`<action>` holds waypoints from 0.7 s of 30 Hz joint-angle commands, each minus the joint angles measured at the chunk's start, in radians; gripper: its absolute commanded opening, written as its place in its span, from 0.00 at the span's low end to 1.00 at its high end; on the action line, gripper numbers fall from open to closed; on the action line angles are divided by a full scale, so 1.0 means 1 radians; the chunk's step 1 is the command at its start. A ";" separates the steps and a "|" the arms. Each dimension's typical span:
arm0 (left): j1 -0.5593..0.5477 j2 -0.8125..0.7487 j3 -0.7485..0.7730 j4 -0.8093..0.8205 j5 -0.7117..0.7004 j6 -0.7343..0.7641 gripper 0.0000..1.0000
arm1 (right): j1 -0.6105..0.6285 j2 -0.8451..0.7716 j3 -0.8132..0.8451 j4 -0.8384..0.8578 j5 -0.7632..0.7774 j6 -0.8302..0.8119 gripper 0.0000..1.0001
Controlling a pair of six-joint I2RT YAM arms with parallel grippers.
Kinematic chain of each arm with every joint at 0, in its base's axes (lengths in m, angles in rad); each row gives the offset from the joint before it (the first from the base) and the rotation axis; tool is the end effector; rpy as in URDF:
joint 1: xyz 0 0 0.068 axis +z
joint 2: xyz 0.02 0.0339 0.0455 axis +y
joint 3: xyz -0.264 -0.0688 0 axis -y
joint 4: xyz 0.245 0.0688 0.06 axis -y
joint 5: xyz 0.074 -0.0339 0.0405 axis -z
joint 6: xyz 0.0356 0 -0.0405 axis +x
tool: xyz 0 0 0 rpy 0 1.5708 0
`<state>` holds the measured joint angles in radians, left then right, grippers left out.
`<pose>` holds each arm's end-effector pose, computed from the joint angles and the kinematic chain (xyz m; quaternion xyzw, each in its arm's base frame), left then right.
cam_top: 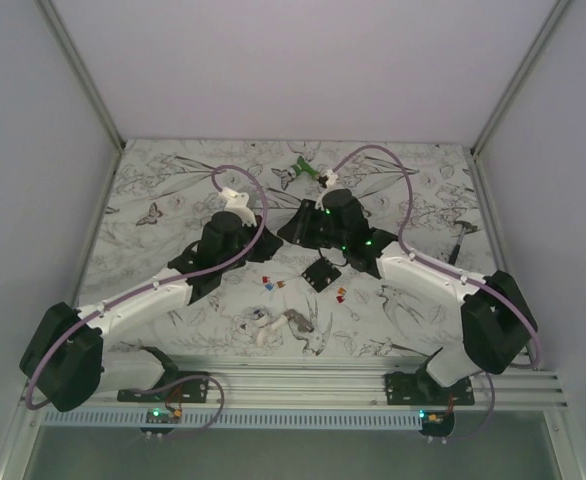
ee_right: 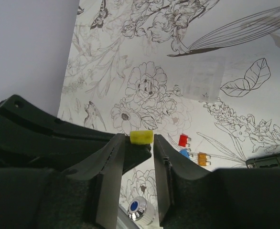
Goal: Snap on the fuse box
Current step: Pick up the fuse from the center of the board.
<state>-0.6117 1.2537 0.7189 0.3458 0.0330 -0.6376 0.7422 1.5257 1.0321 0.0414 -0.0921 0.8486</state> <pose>0.2340 -0.1656 0.2705 0.0005 0.7706 -0.3829 0.5094 0.2563 0.2395 0.2662 0.0206 0.8468 0.4058 0.3432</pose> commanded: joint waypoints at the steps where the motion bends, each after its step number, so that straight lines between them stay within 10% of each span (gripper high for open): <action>1: 0.012 -0.029 0.013 0.032 0.084 0.155 0.00 | -0.033 -0.069 -0.013 0.021 -0.055 -0.099 0.39; 21: 0.058 -0.012 0.160 -0.039 0.766 0.418 0.00 | -0.268 -0.313 -0.087 -0.013 -0.810 -0.709 0.43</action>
<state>-0.5488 1.2362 0.8433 0.3096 0.6537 -0.2691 0.4770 1.2377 0.9154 0.0635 -0.7601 0.2638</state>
